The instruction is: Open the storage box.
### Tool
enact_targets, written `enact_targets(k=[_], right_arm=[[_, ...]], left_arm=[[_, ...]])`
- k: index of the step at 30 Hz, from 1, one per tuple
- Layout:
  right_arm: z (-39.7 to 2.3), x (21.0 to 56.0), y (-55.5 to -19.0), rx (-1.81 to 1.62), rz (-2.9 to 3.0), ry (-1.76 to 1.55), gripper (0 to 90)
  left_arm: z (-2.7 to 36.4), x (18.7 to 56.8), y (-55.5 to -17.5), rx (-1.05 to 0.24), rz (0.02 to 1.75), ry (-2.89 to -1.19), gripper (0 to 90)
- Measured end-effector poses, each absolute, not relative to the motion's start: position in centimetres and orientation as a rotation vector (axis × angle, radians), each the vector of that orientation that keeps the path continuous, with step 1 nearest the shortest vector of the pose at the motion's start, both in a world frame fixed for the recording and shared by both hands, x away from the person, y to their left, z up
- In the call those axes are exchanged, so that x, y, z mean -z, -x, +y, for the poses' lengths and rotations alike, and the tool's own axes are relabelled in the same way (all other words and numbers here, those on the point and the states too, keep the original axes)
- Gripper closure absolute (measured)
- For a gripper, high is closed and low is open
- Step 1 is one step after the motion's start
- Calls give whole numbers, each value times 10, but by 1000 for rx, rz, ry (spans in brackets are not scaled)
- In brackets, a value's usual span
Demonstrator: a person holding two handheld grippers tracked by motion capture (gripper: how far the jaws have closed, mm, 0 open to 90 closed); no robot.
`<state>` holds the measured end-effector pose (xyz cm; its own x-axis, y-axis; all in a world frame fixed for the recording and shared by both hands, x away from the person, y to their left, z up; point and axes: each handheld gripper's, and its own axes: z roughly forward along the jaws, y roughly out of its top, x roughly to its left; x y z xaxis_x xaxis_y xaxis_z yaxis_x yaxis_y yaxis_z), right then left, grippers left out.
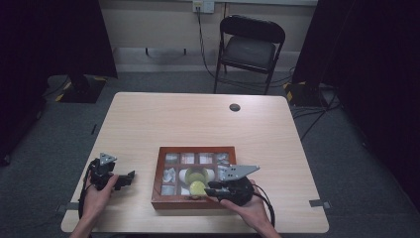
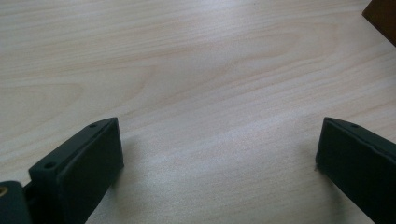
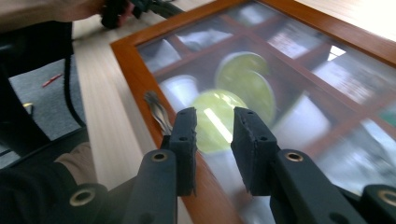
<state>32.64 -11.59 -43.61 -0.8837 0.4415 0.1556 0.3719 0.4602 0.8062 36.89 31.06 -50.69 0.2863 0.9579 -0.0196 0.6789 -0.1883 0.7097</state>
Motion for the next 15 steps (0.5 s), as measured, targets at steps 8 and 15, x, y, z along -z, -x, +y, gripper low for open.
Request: enact_targets(k=[8, 15], right_arm=[[-93, 437, -324, -1423, 2697, -609, 748], [-86, 443, -322, -1446, 2722, -586, 777]], left_arm=[[311, 507, -369, -586, 1462, -1946, 2], [311, 507, -369, -586, 1461, -1946, 2]])
